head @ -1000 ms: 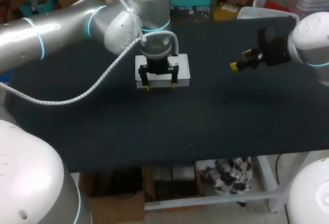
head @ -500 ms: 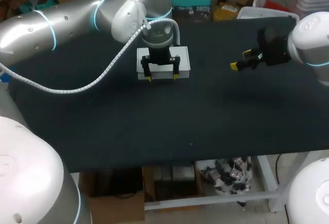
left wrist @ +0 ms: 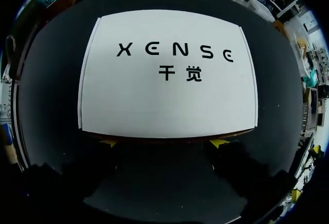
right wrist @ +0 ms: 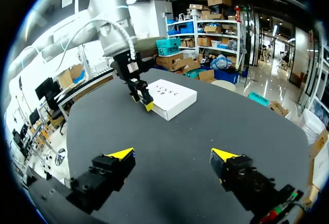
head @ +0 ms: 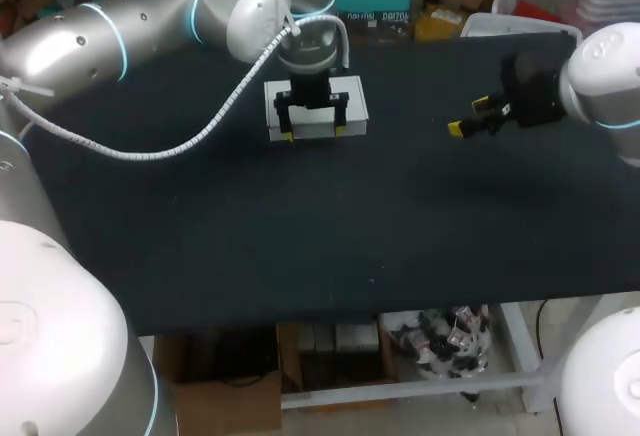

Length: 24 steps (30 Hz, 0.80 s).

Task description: Assemble the packaging by folding the flat box into shape, placing the metal phone stand inside, and closing the box properly

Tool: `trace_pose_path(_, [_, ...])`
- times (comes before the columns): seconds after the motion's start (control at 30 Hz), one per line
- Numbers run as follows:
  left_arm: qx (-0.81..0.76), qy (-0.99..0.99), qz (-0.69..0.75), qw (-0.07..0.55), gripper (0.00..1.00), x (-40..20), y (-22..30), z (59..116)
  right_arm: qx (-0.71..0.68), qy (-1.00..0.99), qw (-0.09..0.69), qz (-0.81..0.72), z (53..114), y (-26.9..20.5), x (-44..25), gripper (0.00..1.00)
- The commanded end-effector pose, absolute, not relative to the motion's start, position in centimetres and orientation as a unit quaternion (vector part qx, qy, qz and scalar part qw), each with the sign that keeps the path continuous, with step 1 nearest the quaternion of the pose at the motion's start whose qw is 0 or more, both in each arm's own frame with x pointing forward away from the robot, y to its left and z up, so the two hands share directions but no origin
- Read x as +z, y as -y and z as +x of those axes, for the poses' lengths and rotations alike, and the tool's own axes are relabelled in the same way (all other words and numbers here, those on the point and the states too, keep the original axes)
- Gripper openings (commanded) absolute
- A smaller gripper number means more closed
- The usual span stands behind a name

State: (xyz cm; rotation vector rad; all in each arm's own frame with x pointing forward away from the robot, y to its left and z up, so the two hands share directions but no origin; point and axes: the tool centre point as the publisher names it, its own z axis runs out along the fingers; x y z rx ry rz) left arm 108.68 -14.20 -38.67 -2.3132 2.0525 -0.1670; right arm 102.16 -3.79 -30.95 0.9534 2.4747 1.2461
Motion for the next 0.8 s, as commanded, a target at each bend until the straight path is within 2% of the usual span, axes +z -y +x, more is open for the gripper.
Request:
trace_pose_path(0.03, [-0.062, -0.667, -0.742, 0.021, 1.0, -38.0, 14.0, 108.7, 0.425, -0.84, 0.103, 0.322, 102.2, 4.0, -30.9, 1.0])
trace_pose_path(0.47, [-0.21, -0.75, -0.627, 0.016, 1.0, -33.7, 11.0, 101.9, 0.425, -0.84, 0.103, 0.322, 102.2, 4.0, -30.9, 1.0])
trace_pose_path(0.8, [-0.27, -0.797, -0.539, -0.031, 1.0, -32.8, 9.3, 98.4, 0.425, -0.84, 0.103, 0.322, 102.2, 4.0, -30.9, 1.0])
